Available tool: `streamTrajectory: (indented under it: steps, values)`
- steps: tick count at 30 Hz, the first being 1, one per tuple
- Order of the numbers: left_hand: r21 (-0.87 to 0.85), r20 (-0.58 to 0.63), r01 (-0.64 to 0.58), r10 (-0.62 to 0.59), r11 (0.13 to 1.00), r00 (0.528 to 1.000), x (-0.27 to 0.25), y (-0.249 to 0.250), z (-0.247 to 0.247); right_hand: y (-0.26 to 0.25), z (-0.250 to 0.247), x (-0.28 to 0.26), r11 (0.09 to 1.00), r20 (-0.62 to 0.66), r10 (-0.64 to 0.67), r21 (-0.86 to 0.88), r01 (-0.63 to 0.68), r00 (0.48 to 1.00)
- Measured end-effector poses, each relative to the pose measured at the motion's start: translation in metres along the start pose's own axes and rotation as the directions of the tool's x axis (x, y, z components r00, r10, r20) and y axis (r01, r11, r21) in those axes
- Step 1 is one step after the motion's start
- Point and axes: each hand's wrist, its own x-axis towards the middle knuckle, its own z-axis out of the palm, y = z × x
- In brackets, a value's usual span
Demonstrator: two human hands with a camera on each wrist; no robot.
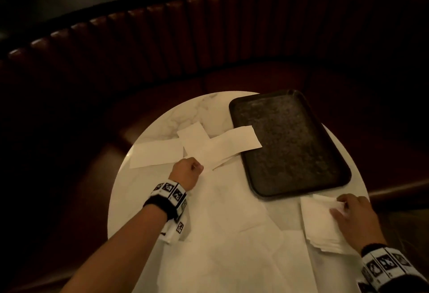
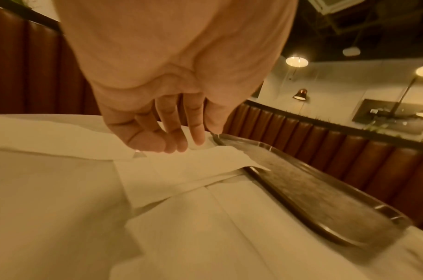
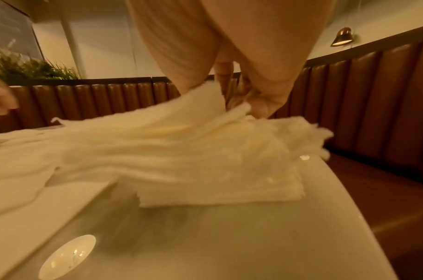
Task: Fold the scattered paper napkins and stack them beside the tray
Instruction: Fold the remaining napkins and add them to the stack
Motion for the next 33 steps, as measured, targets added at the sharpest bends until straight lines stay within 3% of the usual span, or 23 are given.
streamTrajectory:
  steps: [11,13,18,22,26,29,33]
  values:
    - [0.400,0.187,-0.114,0.041,0.909,0.982,0.140,0.071,0.042,-0.006,-0.025,-0.029,0.993,-0.148,0.109,0.061,-0.101,0.983]
    - [0.413,0.203,-0.113,0.030,0.904,0.979,0.153,0.077,0.050,-0.001,-0.027,-0.035,0.997,-0.164,0.074,0.004,-0.075,0.984]
    - [0.402,0.074,-0.110,0.088,0.909,0.993,0.157,0.080,0.067,-0.002,-0.020,-0.052,0.992,-0.245,-0.118,0.005,0.123,0.962]
    - [0.244,0.039,-0.101,0.094,0.965,0.995,0.145,0.083,0.056,-0.009,-0.013,-0.052,0.991,-0.186,-0.130,0.008,0.134,0.974]
    - [-0.002,0.025,-0.233,0.233,0.973,0.972,0.104,0.087,0.019,-0.046,-0.019,-0.055,0.986,-0.075,-0.143,0.081,0.149,0.987]
    - [-0.195,-0.074,-0.328,0.320,0.924,0.945,0.049,0.085,-0.011,-0.084,-0.020,-0.062,0.933,-0.024,-0.243,0.269,0.240,0.970]
    - [-0.584,-0.181,-0.309,0.252,0.751,0.951,-0.040,0.087,-0.030,-0.136,-0.022,-0.074,0.807,0.061,-0.325,0.538,0.243,0.944]
